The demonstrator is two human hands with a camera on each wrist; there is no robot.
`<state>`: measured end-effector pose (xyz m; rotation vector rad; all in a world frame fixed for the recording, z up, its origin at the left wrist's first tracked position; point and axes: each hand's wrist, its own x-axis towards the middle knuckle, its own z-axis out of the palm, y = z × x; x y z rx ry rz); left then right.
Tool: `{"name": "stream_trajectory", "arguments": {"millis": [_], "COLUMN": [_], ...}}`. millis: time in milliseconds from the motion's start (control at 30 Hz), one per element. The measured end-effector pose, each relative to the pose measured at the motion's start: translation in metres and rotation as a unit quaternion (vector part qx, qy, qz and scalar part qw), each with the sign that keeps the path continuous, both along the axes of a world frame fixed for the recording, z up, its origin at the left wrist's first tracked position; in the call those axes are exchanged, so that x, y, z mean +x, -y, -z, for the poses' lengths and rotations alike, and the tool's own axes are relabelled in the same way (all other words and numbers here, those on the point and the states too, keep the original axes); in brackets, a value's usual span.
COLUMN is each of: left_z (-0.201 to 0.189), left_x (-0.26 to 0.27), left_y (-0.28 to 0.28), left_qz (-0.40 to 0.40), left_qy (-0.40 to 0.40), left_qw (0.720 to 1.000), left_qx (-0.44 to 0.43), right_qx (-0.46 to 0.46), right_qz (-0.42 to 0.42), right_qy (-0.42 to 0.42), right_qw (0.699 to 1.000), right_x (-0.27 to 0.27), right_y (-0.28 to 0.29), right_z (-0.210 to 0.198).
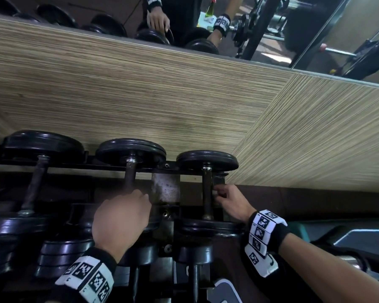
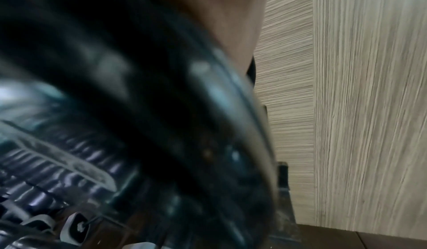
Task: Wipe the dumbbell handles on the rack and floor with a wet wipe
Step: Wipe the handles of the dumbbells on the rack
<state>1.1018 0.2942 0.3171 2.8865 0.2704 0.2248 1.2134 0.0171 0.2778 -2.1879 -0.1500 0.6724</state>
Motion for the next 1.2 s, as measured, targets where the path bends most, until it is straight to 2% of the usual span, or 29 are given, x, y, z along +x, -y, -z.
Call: {"name": "stream_trajectory", "arguments": {"millis": [500, 767, 900, 1067, 1133, 1200], "left_z": [0.003, 0.003, 0.004, 0.006, 0.006, 0.006], "left_x": [0.0, 0.0, -0.001, -0.001, 0.0, -0.001], "left_y": [0.0, 0.0, 0.0, -0.001, -0.001, -0.002], "left_qz": [-0.013, -0.016, -0.014, -0.019, -0.02, -0.021], "left_qy": [-0.005, -0.018, -0.025, -0.022, -0.02, -0.016], "left_qw": [1.0, 1.0, 0.999, 0.999, 0.999, 0.999], "left_qx": [-0.019, -0.014, -0.015, -0.023, -0.027, -0.028], "right_qx": [0.034, -0.015, -0.089, -0.041, -0.04, -0.018], "right_qz": [-0.025, -0.062, -0.064, -0.085, -0.061, 0.001], "right_qy": [-0.096, -0.09, -0.095, -0.138, -0.133, -0.1], "right_qw": [0.995, 0.994, 0.989, 0.986, 0.988, 0.995], "right_x": [-0.005, -0.009, -0.008, -0.002, 0.005, 0.019], "right_y": [0.006, 0.012, -0.002, 0.011, 0.009, 0.003], "right_z": [-0.01, -0.021, -0.017, -0.024, -0.023, -0.021]}}
